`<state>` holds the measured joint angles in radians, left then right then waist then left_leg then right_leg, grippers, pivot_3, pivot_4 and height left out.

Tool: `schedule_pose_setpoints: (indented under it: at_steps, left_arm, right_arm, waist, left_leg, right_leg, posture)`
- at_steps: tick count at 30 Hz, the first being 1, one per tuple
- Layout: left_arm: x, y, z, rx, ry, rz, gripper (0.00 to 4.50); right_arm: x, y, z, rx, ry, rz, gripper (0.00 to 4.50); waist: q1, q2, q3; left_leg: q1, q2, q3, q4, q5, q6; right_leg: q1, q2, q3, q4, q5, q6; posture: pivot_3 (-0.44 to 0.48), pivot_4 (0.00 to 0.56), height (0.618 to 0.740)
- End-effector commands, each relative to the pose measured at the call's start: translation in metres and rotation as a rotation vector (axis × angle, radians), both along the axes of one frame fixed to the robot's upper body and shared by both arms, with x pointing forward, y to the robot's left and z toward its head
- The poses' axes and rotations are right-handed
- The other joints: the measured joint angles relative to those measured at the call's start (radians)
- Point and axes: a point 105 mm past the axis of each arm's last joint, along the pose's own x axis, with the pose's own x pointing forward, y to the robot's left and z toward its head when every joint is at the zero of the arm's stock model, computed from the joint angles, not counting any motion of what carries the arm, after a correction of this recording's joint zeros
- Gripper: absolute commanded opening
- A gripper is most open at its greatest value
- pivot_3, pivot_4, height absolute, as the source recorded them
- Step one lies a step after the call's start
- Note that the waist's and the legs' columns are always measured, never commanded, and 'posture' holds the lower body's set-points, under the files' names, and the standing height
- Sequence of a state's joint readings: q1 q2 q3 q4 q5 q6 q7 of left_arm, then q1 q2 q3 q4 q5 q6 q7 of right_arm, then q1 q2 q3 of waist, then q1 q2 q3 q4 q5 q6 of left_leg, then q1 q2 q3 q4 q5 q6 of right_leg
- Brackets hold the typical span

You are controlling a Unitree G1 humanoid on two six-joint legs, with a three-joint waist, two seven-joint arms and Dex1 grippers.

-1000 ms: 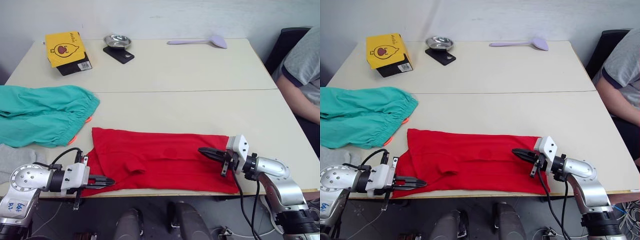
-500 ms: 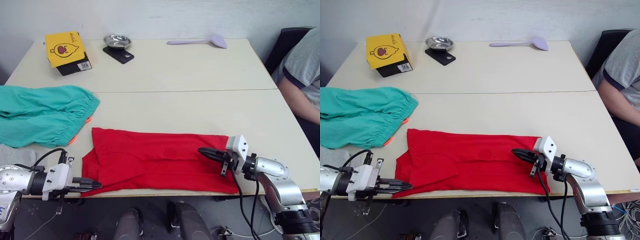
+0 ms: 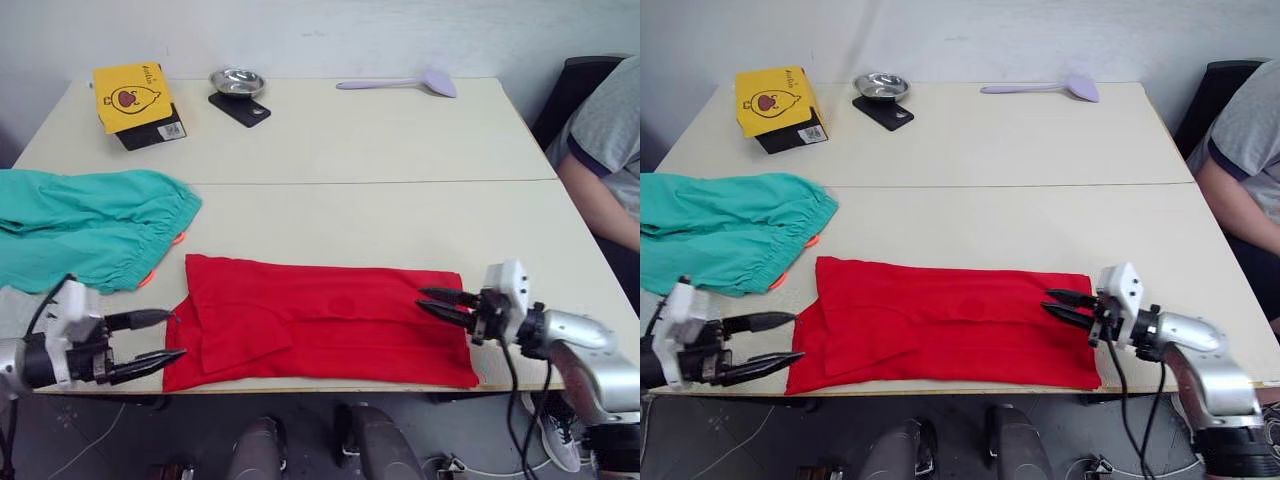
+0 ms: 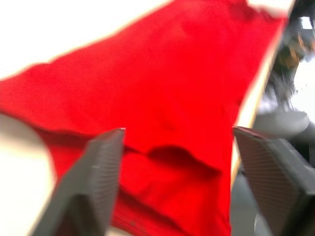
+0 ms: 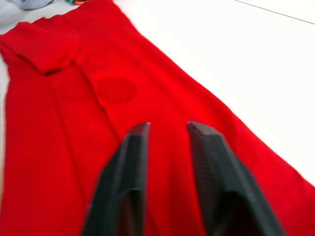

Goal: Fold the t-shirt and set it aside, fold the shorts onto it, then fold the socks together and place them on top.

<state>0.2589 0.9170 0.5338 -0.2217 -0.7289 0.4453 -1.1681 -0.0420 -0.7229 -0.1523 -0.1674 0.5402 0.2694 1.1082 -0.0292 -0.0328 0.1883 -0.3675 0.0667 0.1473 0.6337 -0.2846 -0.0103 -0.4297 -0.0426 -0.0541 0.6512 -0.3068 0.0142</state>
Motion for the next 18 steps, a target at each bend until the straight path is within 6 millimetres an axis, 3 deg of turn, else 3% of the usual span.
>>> schedule_pose_setpoints:
  at_steps: [1,6,14,18]
  left_arm:
    - [0.007,-0.009,0.01,-0.004,-0.092,0.004,4.5]
    - [0.011,-0.016,0.0,0.062,-0.144,-0.024,4.5]
    - [0.016,-0.039,0.006,0.012,-0.185,-0.114,4.5]
    - [0.016,-0.06,0.017,-0.063,-0.217,-0.196,4.5]
  right_arm:
    - [-0.006,0.004,0.008,-0.012,-0.028,0.045,2.71]
    - [-0.003,0.0,0.008,-0.012,-0.01,0.005,4.48]
    - [0.031,-0.028,0.019,-0.096,0.011,-0.124,4.48]
    - [0.049,-0.038,0.015,-0.199,0.129,-0.143,4.48]
  waist:
    - [0.001,0.0,0.0]
    - [-0.002,0.0,0.0]
    - [-0.001,0.0,0.0]
    - [-0.002,0.001,0.001]
  left_leg:
    - [0.0,0.0,0.0,0.0,0.0,0.0]
    - [0.0,0.0,0.0,0.0,0.0,0.0]
    - [-0.001,0.0,0.001,0.002,0.001,0.0]
    - [-0.001,-0.001,0.001,0.001,0.001,0.001]
  right_leg:
    - [0.0,0.0,0.0,0.0,0.0,0.0]
    - [0.0,0.0,0.0,0.0,0.0,0.0]
    - [0.0,0.0,0.0,0.0,0.0,0.0]
    - [-0.001,0.0,0.001,0.0,0.0,0.0]
  posture:
    - [0.0,0.15,0.74]
    - [0.0,0.15,0.74]
    - [0.0,0.15,0.74]
    - [0.0,0.15,0.74]
